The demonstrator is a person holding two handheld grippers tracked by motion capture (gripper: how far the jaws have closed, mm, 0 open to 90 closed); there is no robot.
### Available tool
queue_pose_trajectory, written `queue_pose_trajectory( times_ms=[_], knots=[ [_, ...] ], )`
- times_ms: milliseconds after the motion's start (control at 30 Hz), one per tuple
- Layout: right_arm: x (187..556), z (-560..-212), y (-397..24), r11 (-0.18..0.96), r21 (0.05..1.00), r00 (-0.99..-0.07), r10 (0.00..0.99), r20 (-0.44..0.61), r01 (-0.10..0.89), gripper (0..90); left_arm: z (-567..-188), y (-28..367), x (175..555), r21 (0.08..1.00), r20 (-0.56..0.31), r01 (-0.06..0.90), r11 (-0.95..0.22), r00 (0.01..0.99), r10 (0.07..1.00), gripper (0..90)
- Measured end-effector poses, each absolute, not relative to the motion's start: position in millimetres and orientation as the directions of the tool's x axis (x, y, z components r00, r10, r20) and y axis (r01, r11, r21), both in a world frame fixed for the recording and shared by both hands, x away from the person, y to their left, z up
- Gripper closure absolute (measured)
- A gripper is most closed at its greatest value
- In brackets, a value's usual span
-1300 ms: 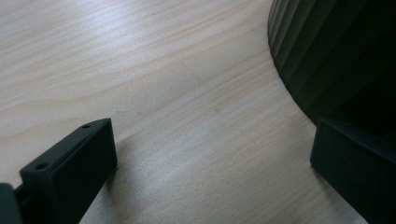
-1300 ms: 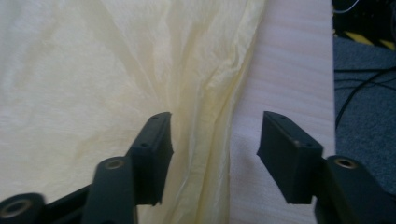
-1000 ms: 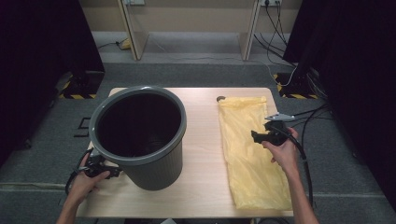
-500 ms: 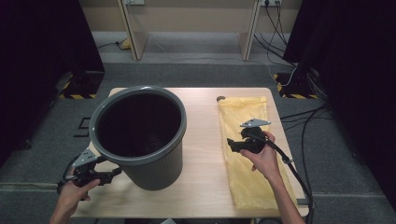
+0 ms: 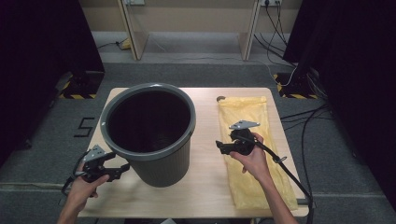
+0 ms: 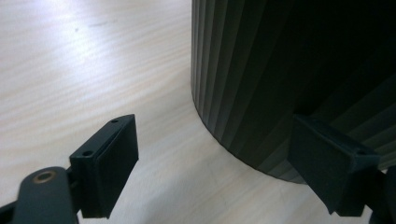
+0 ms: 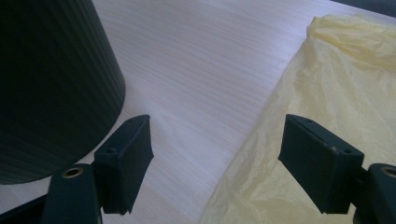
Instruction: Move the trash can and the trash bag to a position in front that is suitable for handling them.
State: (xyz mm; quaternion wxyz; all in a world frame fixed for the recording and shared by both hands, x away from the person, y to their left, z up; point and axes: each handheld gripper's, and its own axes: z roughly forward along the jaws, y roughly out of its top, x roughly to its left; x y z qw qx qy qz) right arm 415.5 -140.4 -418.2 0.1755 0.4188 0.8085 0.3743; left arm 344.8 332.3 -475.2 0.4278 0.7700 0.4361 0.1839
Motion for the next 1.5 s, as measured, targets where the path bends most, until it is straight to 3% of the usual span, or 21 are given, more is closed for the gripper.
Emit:
queue_pose_trajectory(
  times_ms=[300, 467, 733, 1067, 1500],
  knots=[
    [414, -416, -129, 0.366, 0.763, -0.611, 0.790, 0.048, 0.533, 25.7, -459, 313, 344, 0.836, -0.068, 0.478, -0.268, 0.576, 0.815, 16.1],
    [415, -421, -122, 0.362, 0.762, -0.626, 0.776, 0.072, 0.536, 25.7, -461, 305, 351, 0.837, -0.126, 0.491, -0.241, 0.602, 0.788, 15.5],
    [421, -420, -115, 0.344, 0.766, -0.634, 0.766, 0.105, 0.542, 26.4, -456, 296, 366, 0.843, -0.116, 0.476, -0.249, 0.614, 0.781, 15.0],
    [436, -421, -115, 0.331, 0.766, -0.596, 0.799, 0.083, 0.551, 26.9, -453, 290, 388, 0.838, -0.096, 0.473, -0.273, 0.619, 0.780, 14.7],
    [475, -420, -118, 0.297, 0.767, -0.539, 0.839, 0.075, 0.569, 29.8, -454, 283, 416, 0.833, -0.133, 0.498, -0.242, 0.604, 0.786, 14.6]
  ],
)
